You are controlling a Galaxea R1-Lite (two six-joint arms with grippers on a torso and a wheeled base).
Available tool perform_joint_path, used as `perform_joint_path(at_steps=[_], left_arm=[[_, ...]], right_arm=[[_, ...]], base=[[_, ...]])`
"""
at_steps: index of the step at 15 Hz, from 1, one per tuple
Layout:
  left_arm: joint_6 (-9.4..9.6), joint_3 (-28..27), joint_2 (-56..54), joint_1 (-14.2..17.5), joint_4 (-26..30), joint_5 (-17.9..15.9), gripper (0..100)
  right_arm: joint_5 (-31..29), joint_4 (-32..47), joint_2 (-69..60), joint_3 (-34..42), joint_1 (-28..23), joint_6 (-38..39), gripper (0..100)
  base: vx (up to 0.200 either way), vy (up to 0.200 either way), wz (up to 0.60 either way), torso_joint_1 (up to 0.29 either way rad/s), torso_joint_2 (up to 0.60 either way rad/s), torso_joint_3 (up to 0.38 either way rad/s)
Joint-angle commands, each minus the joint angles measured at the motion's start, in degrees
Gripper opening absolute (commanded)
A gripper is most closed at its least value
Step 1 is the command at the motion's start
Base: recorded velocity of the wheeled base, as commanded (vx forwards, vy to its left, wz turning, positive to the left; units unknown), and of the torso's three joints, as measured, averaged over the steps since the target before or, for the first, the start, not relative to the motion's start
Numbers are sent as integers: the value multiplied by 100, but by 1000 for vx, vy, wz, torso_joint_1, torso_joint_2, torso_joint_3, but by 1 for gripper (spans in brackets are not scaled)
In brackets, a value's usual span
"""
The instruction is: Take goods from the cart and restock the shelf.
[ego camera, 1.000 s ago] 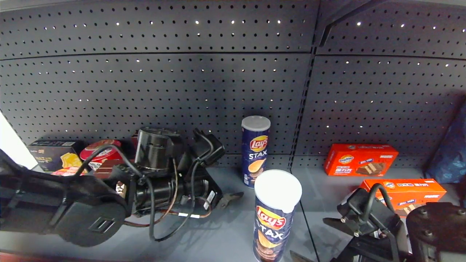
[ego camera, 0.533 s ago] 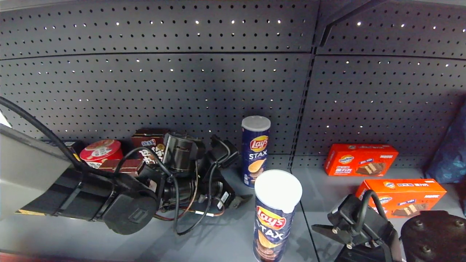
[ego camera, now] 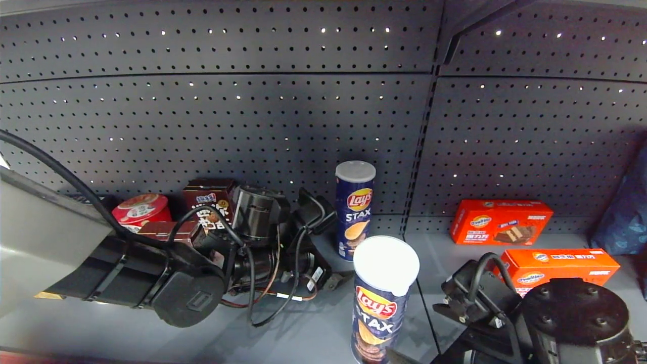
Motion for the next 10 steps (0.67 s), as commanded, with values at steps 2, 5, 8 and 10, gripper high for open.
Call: perform_joint_path(at_steps=[2, 5, 8, 10], left_arm=[[-1, 2, -2, -17, 1, -1, 100], [-1, 2, 7, -43, 1, -1, 100], [-1, 2, 7, -52, 1, -1, 100], [-1, 10, 7, -52, 1, -1, 100]], right_arm=[[-8, -3, 120, -12, -201, -10, 100], [-17, 6, 129, 15, -333, -28, 100], [-17, 6, 120, 41, -430, -54, 100], [-17, 6, 120, 59, -430, -54, 100]], base=[[0, 0, 0, 0, 0, 0], [0, 0, 0, 0, 0, 0], [0, 0, 0, 0, 0, 0], [0, 0, 0, 0, 0, 0]])
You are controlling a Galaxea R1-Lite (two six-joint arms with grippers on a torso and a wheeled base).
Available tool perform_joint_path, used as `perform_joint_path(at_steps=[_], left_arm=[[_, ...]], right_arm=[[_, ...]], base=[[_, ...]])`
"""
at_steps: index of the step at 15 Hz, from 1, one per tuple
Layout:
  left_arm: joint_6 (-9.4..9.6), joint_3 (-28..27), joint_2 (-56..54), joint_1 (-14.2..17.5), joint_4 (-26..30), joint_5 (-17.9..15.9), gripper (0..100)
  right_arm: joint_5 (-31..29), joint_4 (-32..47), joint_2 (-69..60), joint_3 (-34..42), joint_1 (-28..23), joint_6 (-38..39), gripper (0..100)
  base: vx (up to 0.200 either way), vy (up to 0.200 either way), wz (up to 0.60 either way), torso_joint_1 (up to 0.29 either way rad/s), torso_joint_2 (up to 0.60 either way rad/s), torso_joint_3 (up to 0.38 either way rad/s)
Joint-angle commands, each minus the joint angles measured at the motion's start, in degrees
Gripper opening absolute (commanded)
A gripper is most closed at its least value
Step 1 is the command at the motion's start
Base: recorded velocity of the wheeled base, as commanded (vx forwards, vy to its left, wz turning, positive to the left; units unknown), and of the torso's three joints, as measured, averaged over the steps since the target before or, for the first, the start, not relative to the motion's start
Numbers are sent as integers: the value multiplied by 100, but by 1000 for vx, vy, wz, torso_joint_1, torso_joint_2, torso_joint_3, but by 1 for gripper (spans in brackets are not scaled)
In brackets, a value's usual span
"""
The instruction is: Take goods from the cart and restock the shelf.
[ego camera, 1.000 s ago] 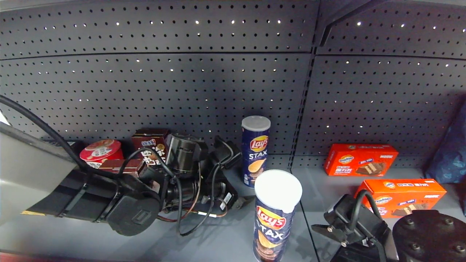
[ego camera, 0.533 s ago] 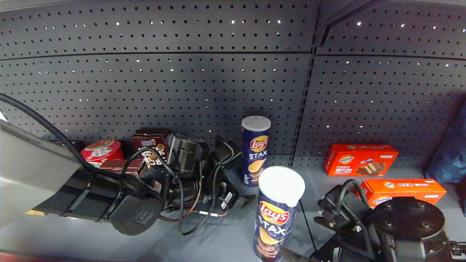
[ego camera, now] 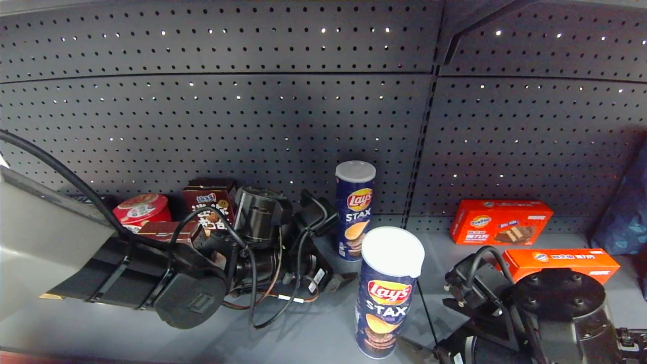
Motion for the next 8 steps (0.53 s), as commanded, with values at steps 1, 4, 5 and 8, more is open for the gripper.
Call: perform_joint_path(at_steps=[1, 4, 5, 8], left_arm=[[-1, 12, -15, -2, -3, -1, 100], [-1, 21, -15, -2, -3, -1, 100], [-1, 21, -15, -2, -3, -1, 100], [-10, 30, -6, -2, -3, -1, 100]], right_arm=[[-1, -1, -1, 1, -12, 0, 100], [-1, -1, -1, 10, -109, -9, 100], [-1, -1, -1, 10, -144, -9, 100], [-1, -1, -18, 19, -223, -9, 100]], base=[[0, 0, 0, 0, 0, 0], [0, 0, 0, 0, 0, 0], [0, 0, 0, 0, 0, 0], [0, 0, 0, 0, 0, 0]])
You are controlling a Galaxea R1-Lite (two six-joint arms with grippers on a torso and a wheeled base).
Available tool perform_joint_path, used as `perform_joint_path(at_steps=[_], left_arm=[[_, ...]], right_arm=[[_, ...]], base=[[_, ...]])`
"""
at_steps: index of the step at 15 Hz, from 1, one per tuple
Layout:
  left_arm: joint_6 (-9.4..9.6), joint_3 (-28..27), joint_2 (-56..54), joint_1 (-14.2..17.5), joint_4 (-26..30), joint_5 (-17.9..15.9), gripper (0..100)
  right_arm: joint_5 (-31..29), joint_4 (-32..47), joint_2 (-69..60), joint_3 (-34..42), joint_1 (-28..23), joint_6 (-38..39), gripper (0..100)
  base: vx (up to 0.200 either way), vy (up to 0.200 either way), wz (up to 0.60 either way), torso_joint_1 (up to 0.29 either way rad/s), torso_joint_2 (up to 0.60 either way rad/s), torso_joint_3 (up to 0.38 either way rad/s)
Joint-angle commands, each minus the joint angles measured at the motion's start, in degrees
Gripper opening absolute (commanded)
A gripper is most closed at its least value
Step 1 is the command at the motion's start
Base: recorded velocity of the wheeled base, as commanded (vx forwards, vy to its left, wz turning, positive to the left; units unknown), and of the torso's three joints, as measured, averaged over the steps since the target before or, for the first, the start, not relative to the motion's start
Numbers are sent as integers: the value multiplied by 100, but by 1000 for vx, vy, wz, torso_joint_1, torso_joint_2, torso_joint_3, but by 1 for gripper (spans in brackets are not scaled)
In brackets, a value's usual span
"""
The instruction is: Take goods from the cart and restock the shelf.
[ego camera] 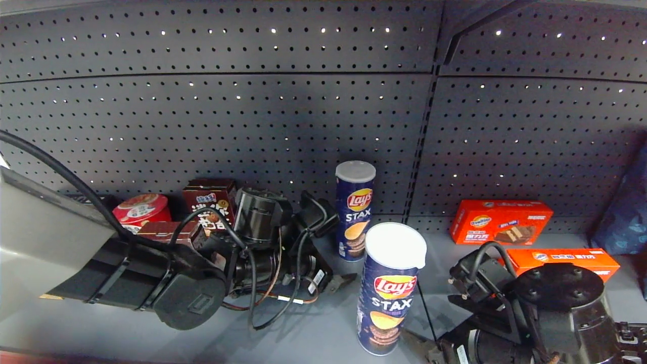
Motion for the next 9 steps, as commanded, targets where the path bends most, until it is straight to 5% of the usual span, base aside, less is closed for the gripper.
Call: perform_joint_path(at_steps=[1, 6, 9], left_arm=[[6, -1, -15, 0, -9, 1, 100], [-29, 157, -112, 36, 0, 10, 100], [-29, 333, -543, 264, 53, 10, 100]], right_arm=[[-1, -3, -25, 13, -7, -1, 100], [-10, 23, -420, 382, -60, -36, 100], [16, 15, -464, 435, -657, -203, 100]], base=[[0, 0, 0, 0, 0, 0], [0, 0, 0, 0, 0, 0], [0, 0, 0, 0, 0, 0]])
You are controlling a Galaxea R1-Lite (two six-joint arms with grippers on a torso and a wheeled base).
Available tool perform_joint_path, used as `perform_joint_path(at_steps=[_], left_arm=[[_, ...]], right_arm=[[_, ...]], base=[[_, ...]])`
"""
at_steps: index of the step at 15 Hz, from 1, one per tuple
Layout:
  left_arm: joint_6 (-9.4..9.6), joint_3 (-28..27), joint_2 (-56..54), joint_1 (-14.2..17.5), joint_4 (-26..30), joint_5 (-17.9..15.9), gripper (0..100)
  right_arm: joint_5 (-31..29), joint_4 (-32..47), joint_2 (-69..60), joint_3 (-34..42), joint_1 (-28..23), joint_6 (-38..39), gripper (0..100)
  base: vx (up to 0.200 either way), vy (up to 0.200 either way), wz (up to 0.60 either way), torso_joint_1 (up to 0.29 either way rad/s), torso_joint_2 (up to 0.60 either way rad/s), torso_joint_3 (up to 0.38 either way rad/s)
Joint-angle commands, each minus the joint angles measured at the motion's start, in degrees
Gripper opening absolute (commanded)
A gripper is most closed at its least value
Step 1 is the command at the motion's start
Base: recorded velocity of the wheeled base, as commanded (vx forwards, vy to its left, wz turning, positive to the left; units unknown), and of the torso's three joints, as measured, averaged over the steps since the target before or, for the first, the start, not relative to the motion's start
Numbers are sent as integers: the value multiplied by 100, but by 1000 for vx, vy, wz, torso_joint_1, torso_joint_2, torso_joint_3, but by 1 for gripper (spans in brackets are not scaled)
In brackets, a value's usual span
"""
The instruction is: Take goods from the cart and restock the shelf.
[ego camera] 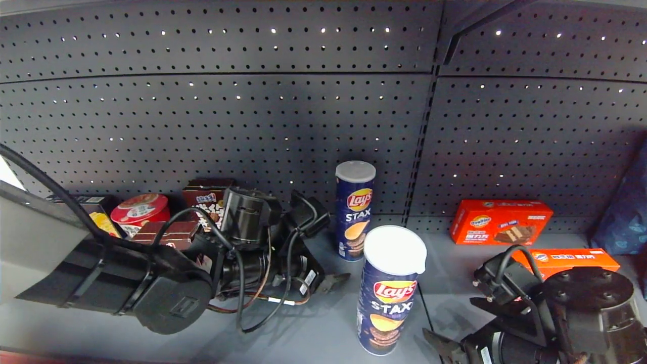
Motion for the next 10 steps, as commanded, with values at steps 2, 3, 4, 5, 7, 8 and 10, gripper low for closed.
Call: perform_joint_path(at_steps=[2, 3, 4, 5, 7, 8, 10], left_arm=[[1, 222, -478, 130, 24, 0, 100], [1, 301, -575, 130, 6, 0, 100], [1, 301, -575, 130, 6, 0, 100], [19, 468, -671, 130, -38, 0, 100], [10, 609, -768, 139, -56, 0, 100], [19, 600, -777, 201, -56, -9, 100], [19, 609, -777, 218, -56, -9, 100]], right_arm=[[43, -11, 18, -26, -312, -65, 100], [43, -29, 115, -79, -303, -82, 100], [43, -29, 115, -79, -303, -82, 100], [43, -29, 273, -220, -260, -82, 100], [43, -38, 431, -396, -172, -82, 100], [43, -38, 554, -466, -128, -82, 100], [43, -46, 633, -527, -84, -82, 100]], base=[[0, 0, 0, 0, 0, 0], [0, 0, 0, 0, 0, 0], [0, 0, 0, 0, 0, 0], [0, 0, 0, 0, 0, 0], [0, 0, 0, 0, 0, 0], [0, 0, 0, 0, 0, 0], [0, 0, 0, 0, 0, 0]])
